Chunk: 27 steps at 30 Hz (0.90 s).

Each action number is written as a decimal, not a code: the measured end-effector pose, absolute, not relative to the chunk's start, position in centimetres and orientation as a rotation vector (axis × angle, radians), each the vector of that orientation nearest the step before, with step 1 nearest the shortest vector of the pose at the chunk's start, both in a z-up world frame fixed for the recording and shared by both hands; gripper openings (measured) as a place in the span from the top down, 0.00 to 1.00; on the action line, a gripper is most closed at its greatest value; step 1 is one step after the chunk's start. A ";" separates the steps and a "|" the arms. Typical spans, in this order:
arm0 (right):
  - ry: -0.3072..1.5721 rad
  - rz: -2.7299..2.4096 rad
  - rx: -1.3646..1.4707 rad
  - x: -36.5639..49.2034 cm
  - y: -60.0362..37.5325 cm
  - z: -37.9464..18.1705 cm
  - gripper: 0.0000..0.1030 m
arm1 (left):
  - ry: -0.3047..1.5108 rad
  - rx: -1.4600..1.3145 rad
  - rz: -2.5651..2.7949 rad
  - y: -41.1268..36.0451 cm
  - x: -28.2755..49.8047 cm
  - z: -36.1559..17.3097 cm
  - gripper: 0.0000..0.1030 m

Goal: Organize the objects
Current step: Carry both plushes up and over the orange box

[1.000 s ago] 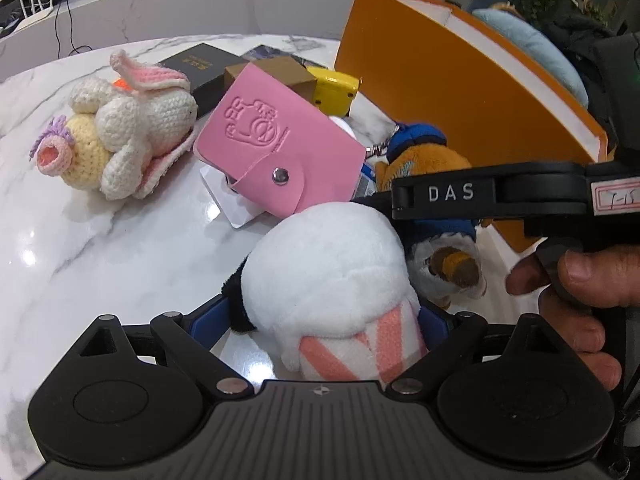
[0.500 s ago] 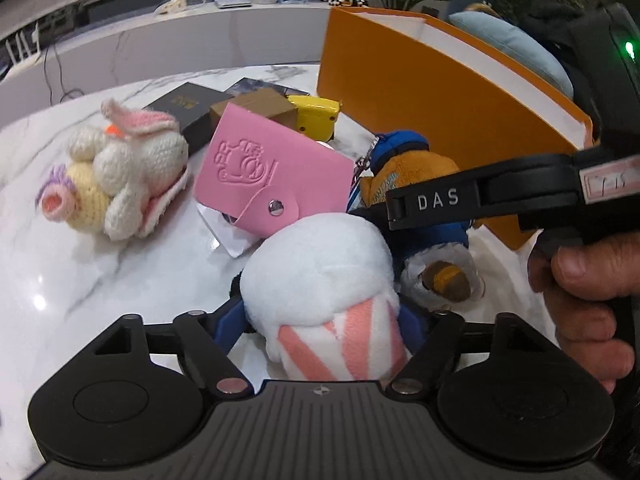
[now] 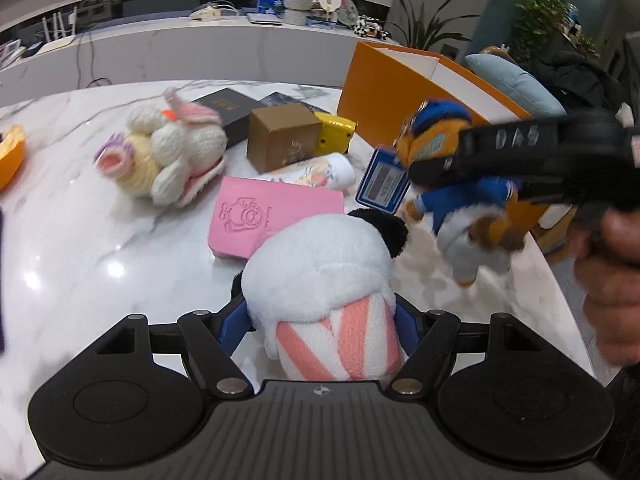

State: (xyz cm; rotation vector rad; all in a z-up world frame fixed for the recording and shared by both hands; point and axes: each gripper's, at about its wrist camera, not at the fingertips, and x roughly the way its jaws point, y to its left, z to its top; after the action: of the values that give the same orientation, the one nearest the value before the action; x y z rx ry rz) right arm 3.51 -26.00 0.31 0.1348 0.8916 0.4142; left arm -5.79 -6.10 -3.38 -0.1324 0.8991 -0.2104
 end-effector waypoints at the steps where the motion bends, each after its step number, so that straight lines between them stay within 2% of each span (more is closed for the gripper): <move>1: 0.888 0.422 0.142 3.3 -26.2 0.7 0.47 | 0.898 -0.135 -0.207 -6.3 -5.8 -3.3 0.18; 11: 0.740 0.504 0.142 2.2 -28.2 7.5 0.47 | 0.887 -0.154 -0.196 -7.6 -7.0 -1.9 0.18; 17: 0.722 0.588 0.106 5.3 -28.9 10.9 0.46 | 0.852 -0.143 -0.203 -9.0 -5.5 0.3 0.18; 27: 0.747 0.563 0.061 11.5 -32.6 10.4 0.47 | 0.738 -0.064 -0.237 -13.1 -0.7 5.9 0.18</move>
State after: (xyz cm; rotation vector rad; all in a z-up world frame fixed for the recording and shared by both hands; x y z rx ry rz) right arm 11.49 -32.57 10.36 0.0612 0.7473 0.5630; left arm -0.68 -13.12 5.88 -0.0635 0.7384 -0.2369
